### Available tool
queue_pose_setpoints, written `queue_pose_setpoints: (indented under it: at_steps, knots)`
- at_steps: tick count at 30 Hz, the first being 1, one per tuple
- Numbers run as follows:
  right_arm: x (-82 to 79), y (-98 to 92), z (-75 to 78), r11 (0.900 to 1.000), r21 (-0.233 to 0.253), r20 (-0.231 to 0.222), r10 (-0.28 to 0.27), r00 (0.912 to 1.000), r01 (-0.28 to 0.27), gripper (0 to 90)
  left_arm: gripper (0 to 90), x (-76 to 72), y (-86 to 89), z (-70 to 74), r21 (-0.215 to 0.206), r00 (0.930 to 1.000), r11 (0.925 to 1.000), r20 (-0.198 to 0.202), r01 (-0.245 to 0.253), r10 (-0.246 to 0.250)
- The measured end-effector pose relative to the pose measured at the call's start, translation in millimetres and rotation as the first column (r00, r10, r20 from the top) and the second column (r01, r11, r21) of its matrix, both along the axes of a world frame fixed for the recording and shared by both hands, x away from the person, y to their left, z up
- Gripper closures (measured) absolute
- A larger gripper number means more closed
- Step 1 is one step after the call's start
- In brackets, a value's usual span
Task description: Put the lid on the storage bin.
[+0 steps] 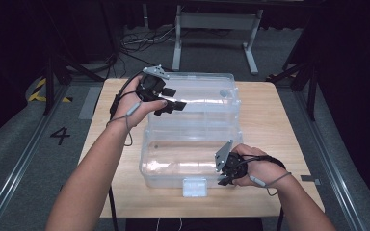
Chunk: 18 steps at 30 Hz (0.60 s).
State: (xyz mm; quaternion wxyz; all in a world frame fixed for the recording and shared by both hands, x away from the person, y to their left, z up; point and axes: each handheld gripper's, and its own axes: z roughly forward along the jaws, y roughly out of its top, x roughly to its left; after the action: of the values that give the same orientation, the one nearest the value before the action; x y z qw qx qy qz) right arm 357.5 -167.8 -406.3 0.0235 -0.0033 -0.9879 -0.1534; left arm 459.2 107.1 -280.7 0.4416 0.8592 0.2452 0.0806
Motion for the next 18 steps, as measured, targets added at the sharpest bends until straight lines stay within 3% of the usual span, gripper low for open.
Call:
queue_pose_setpoints:
  at_steps: [3,6,18]
  knots:
    - [0.4,-0.3,-0.4,1.0,0.003,0.005,0.004,1.0,-0.004,81.8,36.1,5.2,-4.8,-2.6,0.001,0.9994,0.9994,0.006,0.035,-0.035]
    - [-0.1,-0.3,-0.1,1.0,0.001,0.002,0.0,1.0,0.0,81.9,36.1,10.6,-8.9,-5.0,0.039,0.9991,0.9985,0.017,0.038,-0.039]
    - [-0.6,-0.2,-0.6,1.0,0.008,0.001,0.0,1.0,0.0,81.9,36.8,25.9,-20.5,-12.6,0.075,0.9995,0.9966,-0.001,0.033,-0.033]
